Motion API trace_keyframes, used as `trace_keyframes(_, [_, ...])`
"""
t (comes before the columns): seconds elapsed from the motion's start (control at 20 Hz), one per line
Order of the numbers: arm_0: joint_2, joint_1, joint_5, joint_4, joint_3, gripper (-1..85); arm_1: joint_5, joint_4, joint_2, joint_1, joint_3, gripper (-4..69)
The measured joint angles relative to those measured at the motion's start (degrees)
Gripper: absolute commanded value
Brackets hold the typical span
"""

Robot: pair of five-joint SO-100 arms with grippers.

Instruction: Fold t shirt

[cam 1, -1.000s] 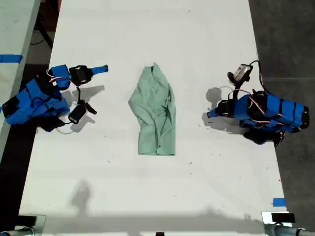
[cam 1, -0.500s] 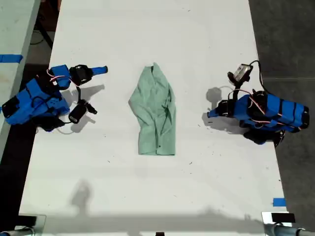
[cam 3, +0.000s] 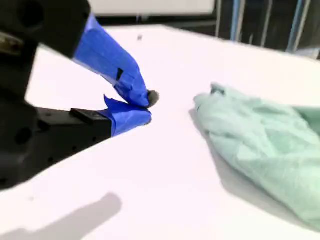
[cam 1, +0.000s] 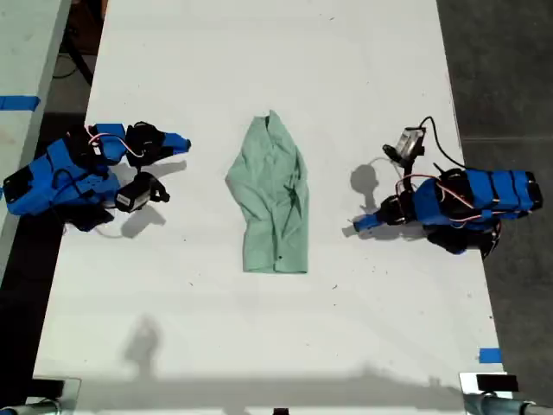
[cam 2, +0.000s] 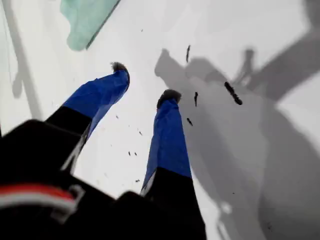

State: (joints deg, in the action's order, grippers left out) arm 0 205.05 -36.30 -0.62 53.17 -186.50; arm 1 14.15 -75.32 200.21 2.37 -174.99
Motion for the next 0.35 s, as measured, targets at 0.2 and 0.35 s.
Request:
trace_keyframes(0.2, [0.00, -5.80, -3.25, 4.39, 0.00, 7.6, 1.05, 0.00, 0.00, 0.79, 0.00, 14.6])
trace_keyframes(0.35, [0.00, -10.20, -7.65, 4.57, 0.00, 8.4, 11.25, 0.00, 0.00, -4.39, 0.00, 14.5])
